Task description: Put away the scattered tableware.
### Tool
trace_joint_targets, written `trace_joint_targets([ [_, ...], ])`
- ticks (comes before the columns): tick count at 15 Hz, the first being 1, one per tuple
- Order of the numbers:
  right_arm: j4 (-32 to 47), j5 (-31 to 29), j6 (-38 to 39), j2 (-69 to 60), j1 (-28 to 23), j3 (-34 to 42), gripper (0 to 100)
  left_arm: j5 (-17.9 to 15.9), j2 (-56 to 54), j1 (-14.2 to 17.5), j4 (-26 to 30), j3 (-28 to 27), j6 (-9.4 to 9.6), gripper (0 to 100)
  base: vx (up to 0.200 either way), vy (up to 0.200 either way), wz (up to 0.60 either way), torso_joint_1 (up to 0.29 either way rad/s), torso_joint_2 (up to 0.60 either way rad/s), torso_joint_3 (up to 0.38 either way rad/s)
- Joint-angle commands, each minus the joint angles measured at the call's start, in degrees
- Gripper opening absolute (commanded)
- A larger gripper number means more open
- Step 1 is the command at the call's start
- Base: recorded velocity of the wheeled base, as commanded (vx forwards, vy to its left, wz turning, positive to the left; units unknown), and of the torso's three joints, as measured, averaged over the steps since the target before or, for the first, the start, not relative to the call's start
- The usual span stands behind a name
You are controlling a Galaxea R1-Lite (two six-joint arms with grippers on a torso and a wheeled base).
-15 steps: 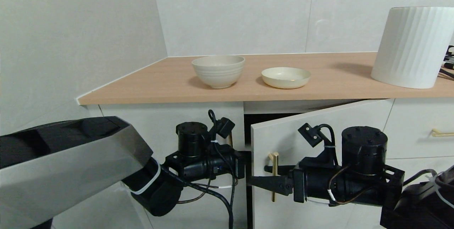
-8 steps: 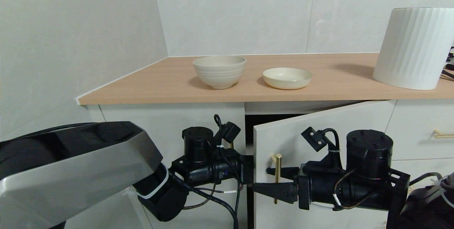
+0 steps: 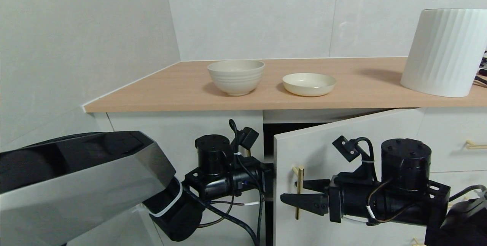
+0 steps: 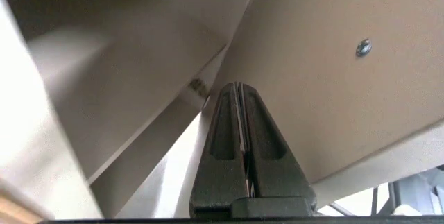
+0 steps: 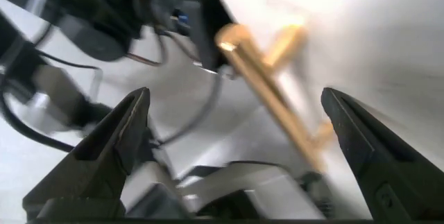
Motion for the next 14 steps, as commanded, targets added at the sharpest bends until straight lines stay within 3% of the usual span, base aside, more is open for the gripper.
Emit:
trace_joint_targets([
  [1, -0.33, -0.92, -2.50, -0.80, -2.78, 0.75, 100, -0.42, -0.78, -0.32, -0.06, 0.19, -0.06, 0, 0.000, 0.000, 0.00, 0.000, 0.00, 0.000],
  [2, 0.82, -0.92, -5.31, -2.56, -4.36, 2.24, 100, -0.33, -0.78, -0.32, -0.06, 0.19, -0.06, 0, 0.000, 0.000, 0.00, 0.000, 0.00, 0.000],
  [6, 22.26, -3.55, -9.36, -17.06, -5.24, 3.65, 100, -0.33, -1.57, -0.32, -0.06, 0.28, -0.06, 0, 0.000, 0.000, 0.00, 0.000, 0.00, 0.000],
  [7, 29.47, -10.58, -11.91, -20.93, -4.97, 3.74, 100, -0.33, -1.83, -0.32, -0.15, 0.81, -0.06, 0, 0.000, 0.000, 0.00, 0.000, 0.00, 0.000],
  [9, 31.40, -15.07, -12.70, -23.74, -4.62, 5.32, 100, -0.33, -2.10, -0.32, -0.15, 1.16, -0.06, 0, 0.000, 0.000, 0.00, 0.000, 0.00, 0.000],
  [14, 32.46, -14.19, -12.61, -30.59, -3.74, 11.38, 100, -0.69, -2.89, -1.03, -0.15, 2.48, -0.06, 0, 0.000, 0.000, 0.00, 0.000, 0.00, 0.000],
])
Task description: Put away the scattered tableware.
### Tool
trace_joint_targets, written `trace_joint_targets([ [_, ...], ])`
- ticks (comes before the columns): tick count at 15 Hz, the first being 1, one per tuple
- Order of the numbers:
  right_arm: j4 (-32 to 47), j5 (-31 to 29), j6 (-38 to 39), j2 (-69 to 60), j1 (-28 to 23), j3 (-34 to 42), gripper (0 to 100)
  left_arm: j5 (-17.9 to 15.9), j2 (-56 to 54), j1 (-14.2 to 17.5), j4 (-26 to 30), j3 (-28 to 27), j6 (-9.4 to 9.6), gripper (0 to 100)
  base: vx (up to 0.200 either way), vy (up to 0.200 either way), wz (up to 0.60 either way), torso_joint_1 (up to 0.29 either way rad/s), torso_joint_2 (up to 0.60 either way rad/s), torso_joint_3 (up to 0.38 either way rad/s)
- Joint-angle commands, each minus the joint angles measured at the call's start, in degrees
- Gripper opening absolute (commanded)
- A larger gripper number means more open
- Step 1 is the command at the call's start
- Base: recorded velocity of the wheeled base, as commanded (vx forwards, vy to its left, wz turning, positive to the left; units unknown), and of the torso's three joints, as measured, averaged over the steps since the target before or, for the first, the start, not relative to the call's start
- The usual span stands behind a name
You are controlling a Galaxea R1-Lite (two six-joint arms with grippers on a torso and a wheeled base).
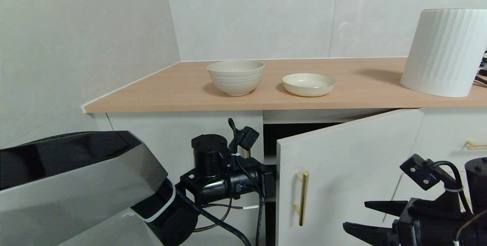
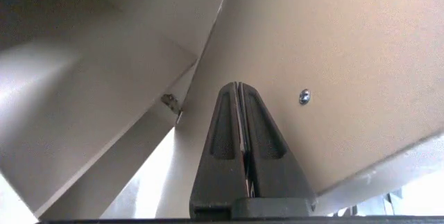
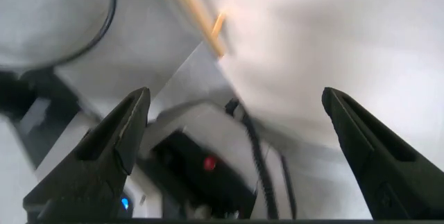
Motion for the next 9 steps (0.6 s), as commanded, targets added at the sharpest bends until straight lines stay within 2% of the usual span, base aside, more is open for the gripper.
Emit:
trace_joint_targets([
  [1, 0.58, 0.41, 0.15, -3.04, 0.55, 1.35, 100, 0.00, -0.22, -0.72, 0.14, 0.08, -0.10, 0, 0.000, 0.000, 0.00, 0.000, 0.00, 0.000],
  [5, 0.49, 0.85, 0.06, -3.13, 0.46, 1.79, 100, 0.09, 0.22, -2.83, 0.84, -0.97, -0.10, 0, -0.200, 0.000, 0.00, 0.005, 0.00, 0.004],
  [8, 0.49, 0.85, 0.06, -3.13, 0.46, 1.79, 100, 0.09, 2.07, -3.01, 3.21, -5.01, -0.19, 0, 0.000, 0.000, 0.00, 0.000, 0.00, 0.000],
  [9, 0.49, 0.85, 0.06, -3.39, 0.46, 1.79, 100, 0.52, 2.24, -3.01, 6.20, -7.21, -0.19, 0, 0.000, 0.000, 0.00, 0.000, 0.00, 0.000],
])
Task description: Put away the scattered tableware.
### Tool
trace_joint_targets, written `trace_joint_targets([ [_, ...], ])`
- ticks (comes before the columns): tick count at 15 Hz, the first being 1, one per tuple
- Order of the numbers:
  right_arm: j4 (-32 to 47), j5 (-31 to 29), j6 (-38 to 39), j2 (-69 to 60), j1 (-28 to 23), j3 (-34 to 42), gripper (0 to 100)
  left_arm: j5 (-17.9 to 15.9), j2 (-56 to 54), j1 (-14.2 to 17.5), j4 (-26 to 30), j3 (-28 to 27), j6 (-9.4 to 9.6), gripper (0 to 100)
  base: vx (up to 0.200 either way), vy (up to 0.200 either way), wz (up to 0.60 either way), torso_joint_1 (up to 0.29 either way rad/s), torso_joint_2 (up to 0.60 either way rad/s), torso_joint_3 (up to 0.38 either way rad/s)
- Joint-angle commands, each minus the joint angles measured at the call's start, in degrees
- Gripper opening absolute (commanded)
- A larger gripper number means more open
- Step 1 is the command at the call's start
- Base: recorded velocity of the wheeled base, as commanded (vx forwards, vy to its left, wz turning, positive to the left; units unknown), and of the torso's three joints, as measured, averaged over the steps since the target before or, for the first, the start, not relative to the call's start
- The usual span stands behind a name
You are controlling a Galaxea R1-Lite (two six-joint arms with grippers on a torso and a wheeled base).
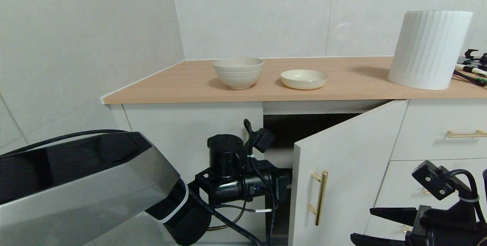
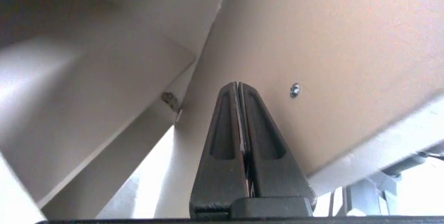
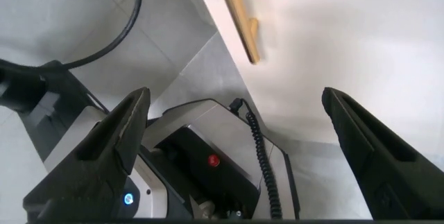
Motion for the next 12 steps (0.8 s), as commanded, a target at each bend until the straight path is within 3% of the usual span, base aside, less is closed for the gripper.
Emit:
trace_joint_targets([
  [1, -0.09, 0.03, 0.00, -0.13, 0.05, 0.01, 100, 0.37, 0.84, -0.03, 1.79, -2.77, -0.03, 0, 0.000, 0.000, 0.00, 0.000, 0.00, 0.000],
  [4, -0.09, 0.03, -0.09, -0.39, 0.05, 0.01, 100, 0.37, 0.76, -0.03, 3.28, -4.09, -0.20, 0, 0.000, 0.000, 0.00, 0.000, 0.00, 0.000],
  [6, -0.09, 0.12, -0.09, -0.39, 0.05, 0.01, 100, 0.37, 0.14, -0.03, 4.60, -5.23, -1.87, 0, -0.200, 0.000, 0.00, 0.005, -0.01, 0.002],
  [8, -0.09, 0.03, -0.09, -0.30, 0.05, 0.01, 100, 0.37, 0.05, 0.06, 6.18, -6.63, -2.40, 0, -0.200, 0.000, 0.00, 0.005, 0.00, 0.000],
  [12, -0.01, 0.03, -0.18, -0.22, 0.05, 0.10, 100, 0.37, 2.16, 0.06, 11.72, -11.64, -2.40, 0, 0.000, 0.000, 0.00, 0.000, 0.00, 0.000],
])
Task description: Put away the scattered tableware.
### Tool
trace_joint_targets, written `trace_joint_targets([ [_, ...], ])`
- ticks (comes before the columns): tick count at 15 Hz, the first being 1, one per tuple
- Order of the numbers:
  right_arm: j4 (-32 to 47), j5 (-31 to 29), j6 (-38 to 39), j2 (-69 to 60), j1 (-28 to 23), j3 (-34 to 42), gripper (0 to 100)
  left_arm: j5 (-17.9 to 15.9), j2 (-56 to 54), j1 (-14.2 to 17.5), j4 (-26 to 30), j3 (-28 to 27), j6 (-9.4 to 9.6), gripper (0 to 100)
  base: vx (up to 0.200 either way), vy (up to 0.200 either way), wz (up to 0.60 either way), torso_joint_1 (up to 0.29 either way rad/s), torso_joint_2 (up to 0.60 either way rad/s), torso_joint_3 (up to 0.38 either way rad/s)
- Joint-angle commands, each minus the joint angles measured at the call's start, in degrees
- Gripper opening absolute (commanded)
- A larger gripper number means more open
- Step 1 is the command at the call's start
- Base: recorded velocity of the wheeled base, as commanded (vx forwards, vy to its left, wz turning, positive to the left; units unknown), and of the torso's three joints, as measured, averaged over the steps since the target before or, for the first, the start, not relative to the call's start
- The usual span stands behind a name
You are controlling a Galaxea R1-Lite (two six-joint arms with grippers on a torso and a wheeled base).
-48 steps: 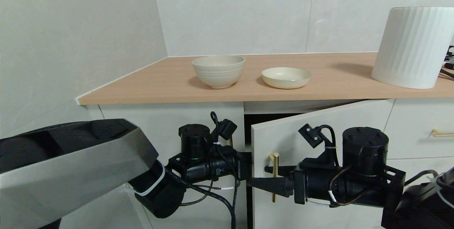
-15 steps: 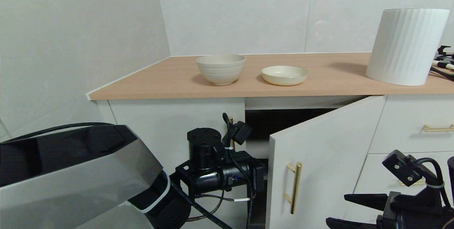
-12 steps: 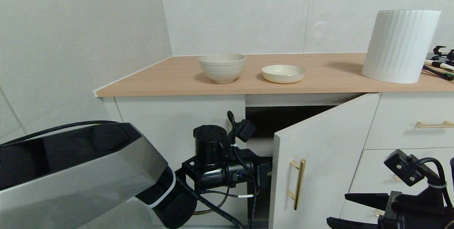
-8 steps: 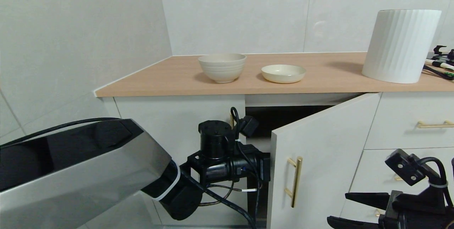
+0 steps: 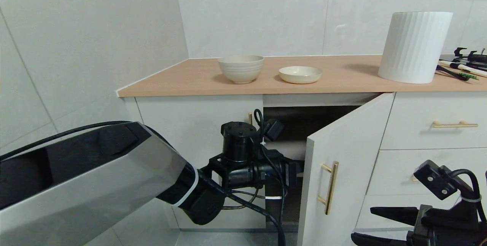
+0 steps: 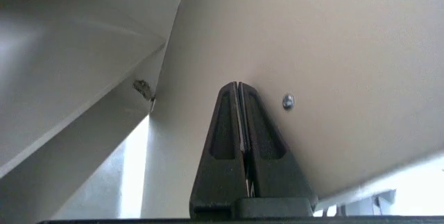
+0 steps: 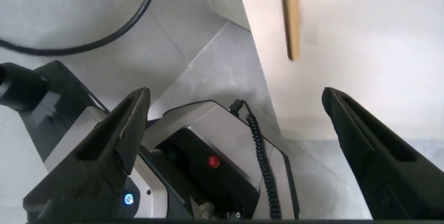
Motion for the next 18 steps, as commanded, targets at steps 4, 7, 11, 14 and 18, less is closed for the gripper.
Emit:
trace_joint_targets([
  [4, -0.06, 0.06, 0.02, 0.12, 0.02, 0.06, 100, 0.13, 1.57, 0.08, 2.07, -2.98, -0.03, 0, 0.000, 0.000, 0.00, 0.000, 0.00, 0.000],
  [7, -0.06, 0.06, 0.02, 0.12, 0.02, 0.06, 100, 0.13, 1.66, 0.17, 3.30, -3.86, -0.03, 0, -0.133, 0.000, 0.00, -0.002, 0.00, 0.002],
  [11, -0.06, -0.03, -0.07, 0.12, 0.02, 0.06, 100, 0.13, 2.89, 0.26, 7.60, -8.60, -0.12, 0, -0.050, 0.000, 0.00, 0.004, 0.00, 0.001],
  [14, 0.03, -0.03, -0.07, -0.14, 0.73, 0.06, 100, 0.13, 3.07, 0.26, 8.22, -9.57, -0.03, 0, 0.000, 0.000, 0.00, 0.000, 0.00, 0.000],
  [18, 0.21, -0.20, 0.02, -3.39, 4.42, 0.15, 100, 0.13, 2.98, -2.82, 13.05, -13.96, 0.32, 0, 0.000, 0.000, 0.00, 0.000, 0.00, 0.000],
])
